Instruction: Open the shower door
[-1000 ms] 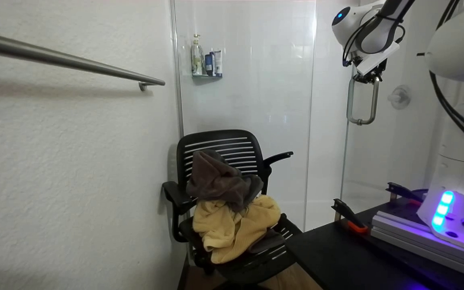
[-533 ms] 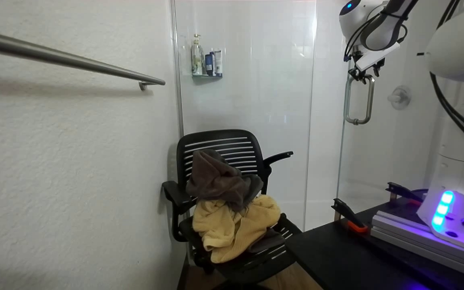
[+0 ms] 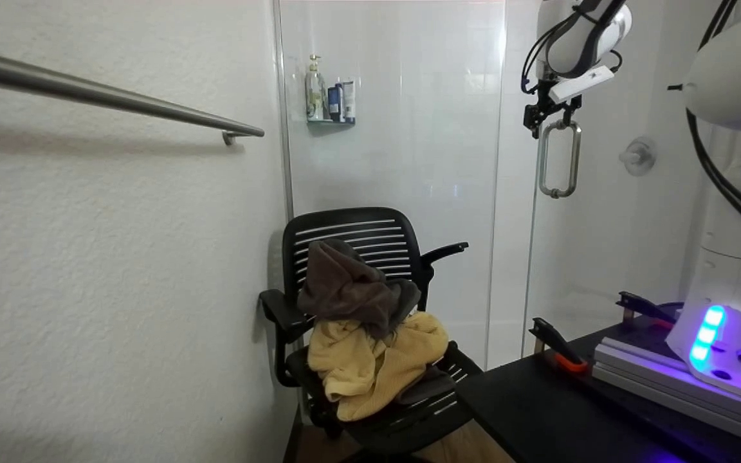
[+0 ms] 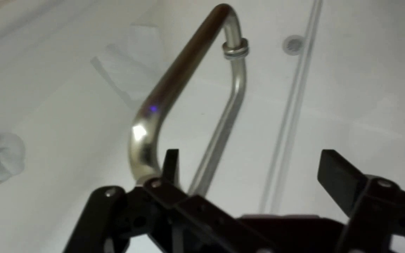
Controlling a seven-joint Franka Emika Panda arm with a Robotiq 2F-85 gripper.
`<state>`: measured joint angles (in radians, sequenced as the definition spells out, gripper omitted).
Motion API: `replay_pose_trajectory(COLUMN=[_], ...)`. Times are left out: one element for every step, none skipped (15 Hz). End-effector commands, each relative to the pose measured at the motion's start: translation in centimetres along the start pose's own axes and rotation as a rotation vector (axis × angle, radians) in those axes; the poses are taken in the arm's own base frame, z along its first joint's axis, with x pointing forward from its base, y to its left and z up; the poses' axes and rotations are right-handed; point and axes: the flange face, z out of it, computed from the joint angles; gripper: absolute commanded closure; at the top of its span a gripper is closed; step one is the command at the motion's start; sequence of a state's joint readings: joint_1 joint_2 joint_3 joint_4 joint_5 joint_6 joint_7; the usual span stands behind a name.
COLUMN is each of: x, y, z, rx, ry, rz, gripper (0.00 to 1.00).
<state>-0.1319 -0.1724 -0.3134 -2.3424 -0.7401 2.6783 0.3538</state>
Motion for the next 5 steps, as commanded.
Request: replay_pose_trajectory(x=[1.35, 0.63, 0.9, 1.05, 1.09], y=[-1.62, -1.31, -1.68, -1.8, -1.82], z=[0.08, -0.24, -0.37, -0.39, -0.33], rx=[0.108, 0.077, 0.098, 0.105, 0.106], ry=[-0.022, -0.013, -0.013, -0.013, -0.013], rz=[-0.083, -0.044, -0.06, -0.067, -0.069], gripper=[0.0, 0.0, 0.0, 0.0, 0.0])
